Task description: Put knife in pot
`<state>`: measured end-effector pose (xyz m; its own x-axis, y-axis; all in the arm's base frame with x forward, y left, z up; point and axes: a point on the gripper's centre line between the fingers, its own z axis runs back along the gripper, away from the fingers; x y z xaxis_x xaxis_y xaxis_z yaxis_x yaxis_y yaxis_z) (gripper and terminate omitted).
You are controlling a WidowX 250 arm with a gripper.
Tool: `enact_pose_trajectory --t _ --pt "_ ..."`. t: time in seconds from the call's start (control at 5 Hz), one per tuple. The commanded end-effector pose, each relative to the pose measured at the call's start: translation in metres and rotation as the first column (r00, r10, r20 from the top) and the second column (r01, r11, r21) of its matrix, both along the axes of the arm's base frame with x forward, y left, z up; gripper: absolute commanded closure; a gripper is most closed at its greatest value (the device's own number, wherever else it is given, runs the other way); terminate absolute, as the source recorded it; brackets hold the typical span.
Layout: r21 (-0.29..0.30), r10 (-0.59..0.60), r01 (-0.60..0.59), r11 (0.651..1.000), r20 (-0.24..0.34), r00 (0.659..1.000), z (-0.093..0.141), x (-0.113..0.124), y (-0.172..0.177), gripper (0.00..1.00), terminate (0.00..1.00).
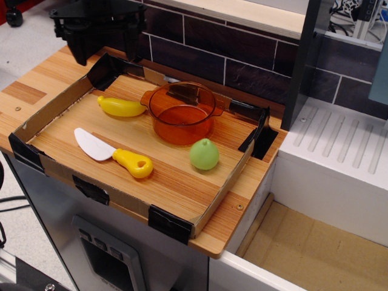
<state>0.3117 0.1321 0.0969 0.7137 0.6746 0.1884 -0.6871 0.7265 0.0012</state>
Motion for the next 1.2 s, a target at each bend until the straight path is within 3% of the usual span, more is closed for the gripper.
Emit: enact_pose_trajectory --t 0.0,0.2,0.4,0.6,1.0 --pt "-0.063 0.197 -0.194 0.979 0.03 0.98 0.01 -0.026 -0.035 0.0 0.0" --pt "-0.098 0.35 -0.342 0.935 0.088 0.933 -0.001 -0.046 -0.048 0.0 0.0" --pt "-0.128 0.46 -0.449 0.884 0.069 0.885 -0.013 -0.052 -0.053 0.0 0.0" --pt "-0.158 0.505 -0.489 0.858 0.079 0.86 -0.023 -0.056 -0.056 0.0 0.0" --pt "-0.135 0.555 -0.545 0.828 0.048 0.831 -0.044 -0.055 -0.057 0.0 0.0"
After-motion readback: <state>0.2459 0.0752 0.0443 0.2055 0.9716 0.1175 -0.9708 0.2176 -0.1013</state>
